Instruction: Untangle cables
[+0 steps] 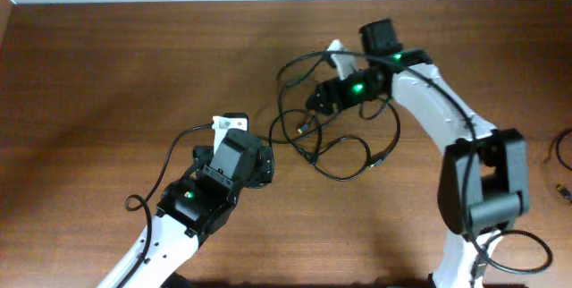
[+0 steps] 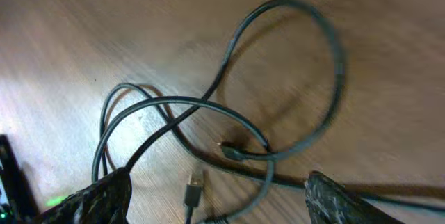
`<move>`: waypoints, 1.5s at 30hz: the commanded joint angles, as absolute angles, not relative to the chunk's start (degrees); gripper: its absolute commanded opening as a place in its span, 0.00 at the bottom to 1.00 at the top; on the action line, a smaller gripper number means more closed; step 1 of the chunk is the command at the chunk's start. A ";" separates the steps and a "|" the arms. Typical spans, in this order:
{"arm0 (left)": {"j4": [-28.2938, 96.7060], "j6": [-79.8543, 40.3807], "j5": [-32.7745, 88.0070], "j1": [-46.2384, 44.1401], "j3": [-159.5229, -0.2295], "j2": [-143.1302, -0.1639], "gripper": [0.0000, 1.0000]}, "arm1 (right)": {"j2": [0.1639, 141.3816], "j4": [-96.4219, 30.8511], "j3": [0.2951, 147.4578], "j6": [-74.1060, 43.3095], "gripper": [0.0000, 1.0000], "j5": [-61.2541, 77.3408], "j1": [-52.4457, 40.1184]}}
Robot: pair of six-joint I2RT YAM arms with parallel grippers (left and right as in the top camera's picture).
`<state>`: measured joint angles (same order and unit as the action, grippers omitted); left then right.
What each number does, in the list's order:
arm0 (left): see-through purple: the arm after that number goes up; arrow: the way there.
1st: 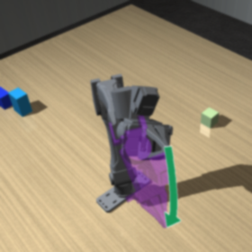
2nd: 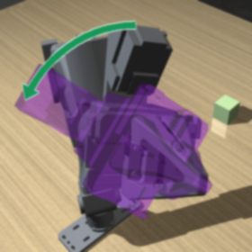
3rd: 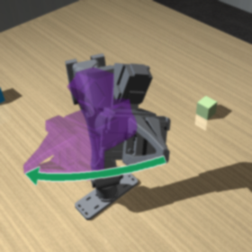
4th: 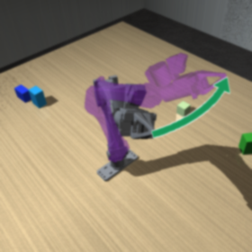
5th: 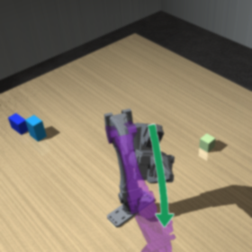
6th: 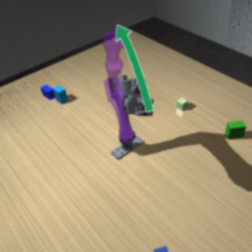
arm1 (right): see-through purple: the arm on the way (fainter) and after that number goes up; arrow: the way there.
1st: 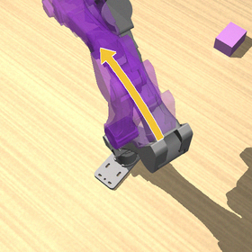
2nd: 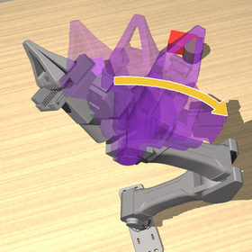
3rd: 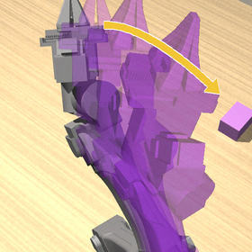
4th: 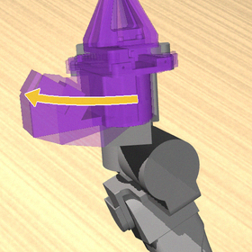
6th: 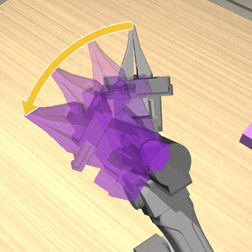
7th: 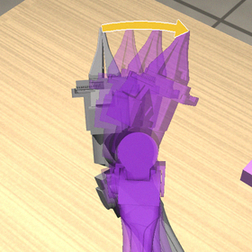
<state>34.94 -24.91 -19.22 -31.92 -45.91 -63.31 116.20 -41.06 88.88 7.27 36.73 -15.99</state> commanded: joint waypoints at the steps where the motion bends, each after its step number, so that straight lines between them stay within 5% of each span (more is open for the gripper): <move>1: 34.83 -24.82 -19.00 -31.99 -45.91 -62.89 0.99 | 118.48 -40.62 88.49 1.48 0.79 36.77 -18.13; 3: 34.83 -24.82 -19.00 -31.99 -45.91 -62.89 0.99 | 118.50 -38.61 88.49 -11.62 0.79 36.62 -18.65; 5: 34.83 -24.82 -19.00 -31.99 -45.91 -62.89 0.99 | 118.50 -37.58 88.49 -18.68 0.99 36.86 -19.97; 10: 34.83 -24.82 -19.00 -31.99 -45.91 -62.89 0.99 | 118.50 -32.99 88.49 -24.95 0.99 37.71 -26.00; 14: 34.83 -24.82 -19.00 -31.99 -45.91 -62.89 0.99 | 118.50 -31.00 88.49 -41.89 0.99 34.87 -26.63; 26: 34.83 -24.82 -19.00 -31.99 -45.91 -62.89 0.99 | 118.50 -33.19 88.05 -48.99 0.99 22.70 -34.50; 28: 34.83 -24.82 -19.00 -31.99 -45.91 -62.89 0.99 | 118.65 -33.21 88.01 -48.97 0.80 20.86 -34.94; 42: 34.83 -24.82 -18.98 -31.99 -45.91 -62.89 0.99 | 122.30 -23.75 87.96 -45.30 0.77 11.40 -33.67; 45: 34.83 -24.82 -19.00 -31.99 -45.91 -62.89 0.99 | 122.30 -21.78 87.96 -45.54 0.55 11.64 -33.67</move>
